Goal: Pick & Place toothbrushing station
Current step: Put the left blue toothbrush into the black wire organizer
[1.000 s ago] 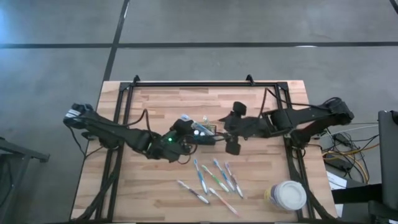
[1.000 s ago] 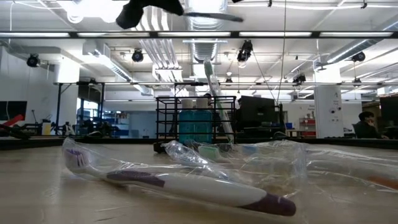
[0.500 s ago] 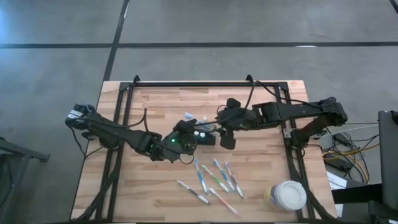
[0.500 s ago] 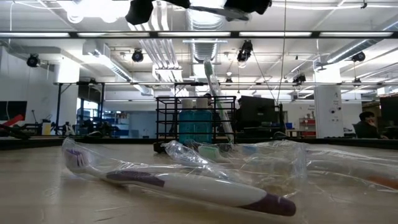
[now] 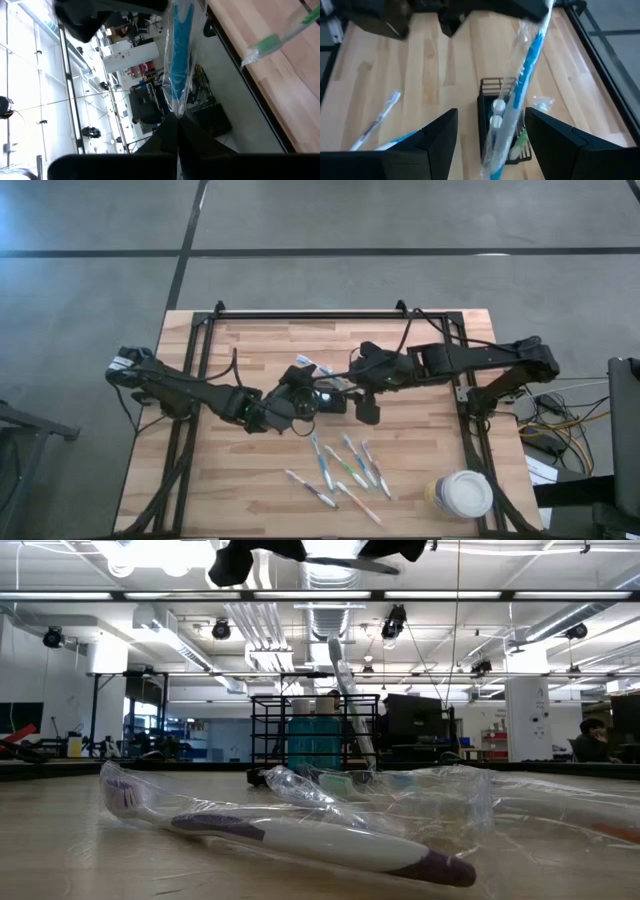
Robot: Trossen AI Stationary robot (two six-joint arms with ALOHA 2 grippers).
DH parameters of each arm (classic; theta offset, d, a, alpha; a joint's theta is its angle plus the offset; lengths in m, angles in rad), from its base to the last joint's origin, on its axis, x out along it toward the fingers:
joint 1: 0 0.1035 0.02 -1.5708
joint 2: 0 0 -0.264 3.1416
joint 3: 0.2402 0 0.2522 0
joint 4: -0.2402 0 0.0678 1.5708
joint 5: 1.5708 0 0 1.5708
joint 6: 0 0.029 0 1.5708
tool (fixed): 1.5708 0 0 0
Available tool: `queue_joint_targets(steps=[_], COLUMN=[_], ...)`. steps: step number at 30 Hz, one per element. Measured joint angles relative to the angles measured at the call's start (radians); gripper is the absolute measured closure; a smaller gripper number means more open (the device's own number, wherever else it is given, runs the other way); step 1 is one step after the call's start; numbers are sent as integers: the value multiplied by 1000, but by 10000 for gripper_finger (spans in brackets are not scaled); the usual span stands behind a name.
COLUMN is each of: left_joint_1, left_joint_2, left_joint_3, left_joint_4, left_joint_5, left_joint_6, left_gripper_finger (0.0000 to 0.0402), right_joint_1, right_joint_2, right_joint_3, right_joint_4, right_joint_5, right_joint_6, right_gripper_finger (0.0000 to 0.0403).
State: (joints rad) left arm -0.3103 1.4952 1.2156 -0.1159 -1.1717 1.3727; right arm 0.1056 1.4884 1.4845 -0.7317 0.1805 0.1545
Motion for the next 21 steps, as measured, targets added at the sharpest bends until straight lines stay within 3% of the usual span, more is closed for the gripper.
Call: queue_joint_targets(steps=[8, 17, 21], left_joint_1=[0, 1, 0], left_joint_2=[-1, -1, -2], left_joint_3=[0, -1, -1], left_joint_4=[30, 30, 30], left_joint_5=[7, 11, 12], left_joint_6=[18, 21, 22], left_gripper_finger=[401, 401, 398], right_joint_1=[-45, -55, -56], right_joint_2=[37, 33, 30], right_joint_3=[-16, -17, -17], right_joint_4=[9, 1, -2], right_joint_5=[1, 6, 4], right_joint_6=[-5, -49, -50], right_gripper_finger=[205, 366, 381])
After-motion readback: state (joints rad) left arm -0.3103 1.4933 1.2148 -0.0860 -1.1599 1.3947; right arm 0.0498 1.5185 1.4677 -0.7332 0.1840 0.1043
